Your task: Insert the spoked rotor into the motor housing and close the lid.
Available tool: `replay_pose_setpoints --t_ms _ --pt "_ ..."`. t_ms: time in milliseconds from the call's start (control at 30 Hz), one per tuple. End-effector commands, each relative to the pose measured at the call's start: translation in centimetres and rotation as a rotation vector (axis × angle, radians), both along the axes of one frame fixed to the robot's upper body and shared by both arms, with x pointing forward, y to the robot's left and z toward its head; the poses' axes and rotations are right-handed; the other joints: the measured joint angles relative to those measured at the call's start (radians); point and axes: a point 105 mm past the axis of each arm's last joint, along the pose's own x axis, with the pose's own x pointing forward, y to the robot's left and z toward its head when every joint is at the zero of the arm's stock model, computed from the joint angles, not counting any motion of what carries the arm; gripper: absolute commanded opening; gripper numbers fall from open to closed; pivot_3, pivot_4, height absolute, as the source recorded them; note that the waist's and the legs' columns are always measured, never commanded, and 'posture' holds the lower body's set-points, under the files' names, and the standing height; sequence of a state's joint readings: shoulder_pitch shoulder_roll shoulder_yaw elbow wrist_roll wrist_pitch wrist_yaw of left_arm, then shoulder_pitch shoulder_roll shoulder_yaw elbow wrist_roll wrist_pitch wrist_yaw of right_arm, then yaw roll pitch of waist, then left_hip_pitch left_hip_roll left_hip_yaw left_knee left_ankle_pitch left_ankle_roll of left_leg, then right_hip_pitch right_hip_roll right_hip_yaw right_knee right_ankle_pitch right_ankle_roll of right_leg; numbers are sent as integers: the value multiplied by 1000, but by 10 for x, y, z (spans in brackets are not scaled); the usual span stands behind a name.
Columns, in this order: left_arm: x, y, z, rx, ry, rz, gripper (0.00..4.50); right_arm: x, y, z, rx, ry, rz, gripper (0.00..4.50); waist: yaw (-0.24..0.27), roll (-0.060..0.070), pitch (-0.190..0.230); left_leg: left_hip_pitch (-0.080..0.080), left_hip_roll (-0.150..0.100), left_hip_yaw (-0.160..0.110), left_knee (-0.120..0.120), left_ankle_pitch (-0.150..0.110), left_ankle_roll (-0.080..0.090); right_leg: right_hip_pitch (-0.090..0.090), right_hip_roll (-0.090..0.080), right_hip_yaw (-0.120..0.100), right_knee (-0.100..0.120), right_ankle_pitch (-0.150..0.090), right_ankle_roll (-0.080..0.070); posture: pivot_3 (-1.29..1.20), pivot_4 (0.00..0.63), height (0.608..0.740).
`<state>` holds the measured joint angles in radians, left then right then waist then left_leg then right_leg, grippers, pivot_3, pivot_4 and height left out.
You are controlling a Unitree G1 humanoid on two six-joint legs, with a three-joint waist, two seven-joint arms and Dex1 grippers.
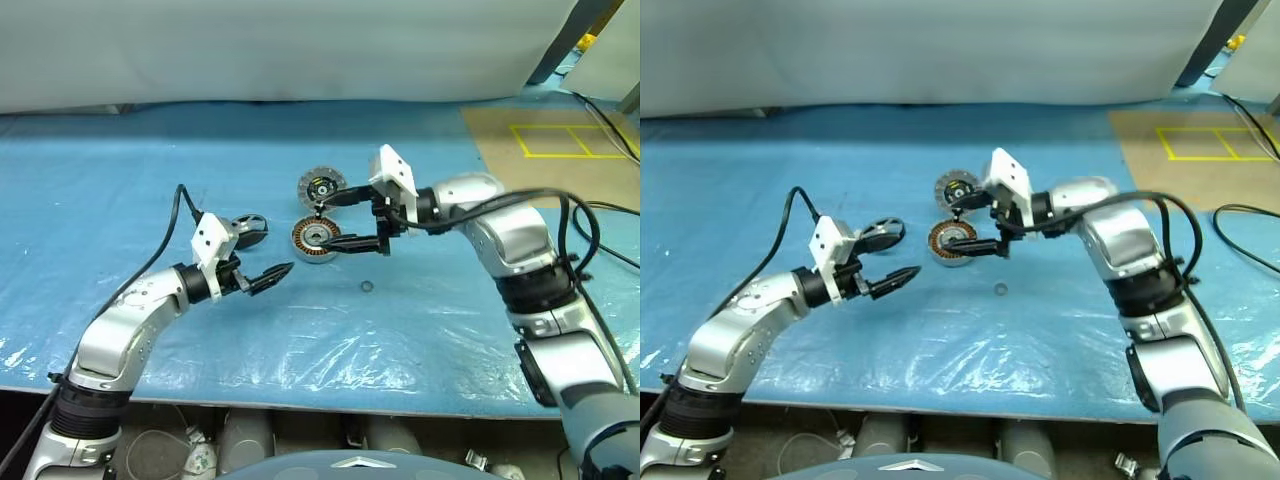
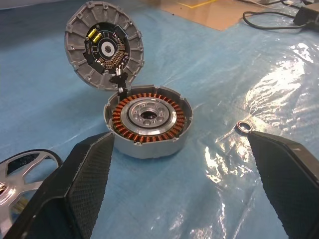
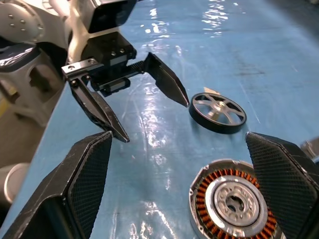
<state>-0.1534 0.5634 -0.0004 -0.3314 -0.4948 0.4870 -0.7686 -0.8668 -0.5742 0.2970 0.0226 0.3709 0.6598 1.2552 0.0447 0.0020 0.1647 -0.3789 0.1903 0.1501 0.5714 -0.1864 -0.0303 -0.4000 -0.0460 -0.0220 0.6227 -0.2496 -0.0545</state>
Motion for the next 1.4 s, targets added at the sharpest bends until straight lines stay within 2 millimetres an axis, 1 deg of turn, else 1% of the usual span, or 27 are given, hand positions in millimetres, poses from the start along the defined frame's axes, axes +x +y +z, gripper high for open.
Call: replay_pose_setpoints --t_ms 33,67,133,200,300,367,600,667,800,900,1000,1167,1400 --pt "-6 3 10 22 -60 -42 4500 3 7 0 -117 44 76 4483 0 0 0 0 0 0 0 1 2 0 0 0 0 0 0 0 150 740" --pt "-7 3 9 31 -64 -48 4500 9 11 -2 -153 48 73 4483 0 0 0 -1 0 0 0 2 3 0 0 -1 0 0 0 0 150 740" --pt "-8 2 10 33 -75 -47 4500 28 20 -11 -214 18 24 4483 -1 0 0 -1 1 0 0 2 3 -1 0 -1 1 -1 -1 0 150 740" --pt "-8 0 11 24 -83 -45 4500 40 23 -18 -254 1 -11 4483 -1 0 0 -1 2 0 1 2 3 -1 0 -1 1 -1 -3 0 150 740" --pt "-9 -3 13 8 -91 -36 4500 48 24 -30 -318 24 -17 4483 5 0 0 -3 2 1 1 2 3 -2 0 -3 2 -1 -4 0 150 740" --pt "-13 -5 11 -3 -82 -32 4500 59 24 -38 -383 3 -60 4483 3 0 0 -5 2 2 1 2 3 -3 0 -3 2 -1 -4 0 150 740" --pt "-21 -3 3 -12 -55 -4 4500 72 12 -45 -483 -11 -100 4483 1 0 0 -7 4 2 2 2 3 -6 0 -5 4 -2 -5 0 150 740" --pt "-22 -5 2 -19 -50 0 4500 70 12 -47 -497 -6 -82 4483 1 0 0 -7 4 2 2 2 3 -6 0 -5 4 -2 -5 0 150 740" --pt "-23 -8 -1 -32 -39 2 4500 57 23 -48 -496 -6 -10 4483 1 0 0 -7 5 2 4 2 3 -6 0 -5 4 -1 -6 0 150 740" --pt "-22 -9 -3 -36 -36 4 4500 55 28 -47 -490 -25 3 4483 -1 0 0 -6 7 2 5 2 3 -6 1 -5 6 -1 -6 0 150 740" --pt "-22 -10 -4 -45 -31 6 4500 56 26 -51 -507 -36 -5 4483 0 0 0 -6 7 2 6 2 3 -6 1 -5 7 -1 -7 0 150 740" --pt "-22 -12 -7 -52 -24 11 4500 56 15 -68 -560 -36 -18 4483 3 0 0 -6 7 2 8 2 3 -6 1 -4 9 -1 -7 0 150 740" --pt "-23 -14 -8 -62 -20 18 4500 49 19 -72 -556 -28 0 4483 -1 0 0 -2 7 2 8 1 1 -6 1 -4 15 -3 -9 0 150 740"
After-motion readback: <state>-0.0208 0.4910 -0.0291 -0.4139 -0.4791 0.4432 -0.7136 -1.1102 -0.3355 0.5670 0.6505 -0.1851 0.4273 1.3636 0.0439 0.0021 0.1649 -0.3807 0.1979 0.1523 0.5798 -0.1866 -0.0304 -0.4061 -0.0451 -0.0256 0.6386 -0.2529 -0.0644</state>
